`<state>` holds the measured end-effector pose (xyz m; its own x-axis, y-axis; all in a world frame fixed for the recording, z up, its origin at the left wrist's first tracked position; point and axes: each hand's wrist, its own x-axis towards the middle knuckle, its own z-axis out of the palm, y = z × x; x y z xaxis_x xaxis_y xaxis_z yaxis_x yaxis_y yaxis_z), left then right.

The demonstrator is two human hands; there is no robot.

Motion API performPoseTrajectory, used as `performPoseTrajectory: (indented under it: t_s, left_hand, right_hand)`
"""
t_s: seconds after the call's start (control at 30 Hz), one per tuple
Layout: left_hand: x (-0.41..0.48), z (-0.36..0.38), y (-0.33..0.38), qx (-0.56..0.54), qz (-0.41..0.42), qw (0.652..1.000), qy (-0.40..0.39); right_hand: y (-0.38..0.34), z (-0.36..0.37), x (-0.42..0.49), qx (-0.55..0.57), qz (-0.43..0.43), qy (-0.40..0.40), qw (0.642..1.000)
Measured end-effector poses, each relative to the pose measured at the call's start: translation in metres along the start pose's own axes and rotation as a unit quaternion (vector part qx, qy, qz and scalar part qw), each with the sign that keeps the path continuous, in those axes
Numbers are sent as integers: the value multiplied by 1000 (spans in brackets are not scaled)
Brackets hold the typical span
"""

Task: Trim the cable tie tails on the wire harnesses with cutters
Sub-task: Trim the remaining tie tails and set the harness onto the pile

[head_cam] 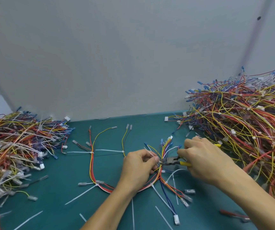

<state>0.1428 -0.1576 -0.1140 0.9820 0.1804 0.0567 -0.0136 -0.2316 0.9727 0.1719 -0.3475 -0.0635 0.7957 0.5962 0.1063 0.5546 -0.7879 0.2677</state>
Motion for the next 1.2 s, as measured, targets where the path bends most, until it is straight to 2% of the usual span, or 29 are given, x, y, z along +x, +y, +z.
performPoseTrajectory:
  t_s: [0.83, 0.93, 1.07, 1.2]
  left_hand:
    - [0, 1, 0, 5, 11, 1000, -2]
    - [0, 0, 1, -23, 5, 999, 24]
    - [0, -3, 4, -118, -1, 992, 44]
    - [-4, -5, 13, -79, 27, 997, 5]
  right_hand:
    - [-4, 3, -1, 35, 46, -43, 997]
    - [-1, 4, 0, 45, 41, -34, 998]
    - [10, 3, -1, 68, 58, -25, 996]
    - [20, 5, -1, 82, 70, -37, 994]
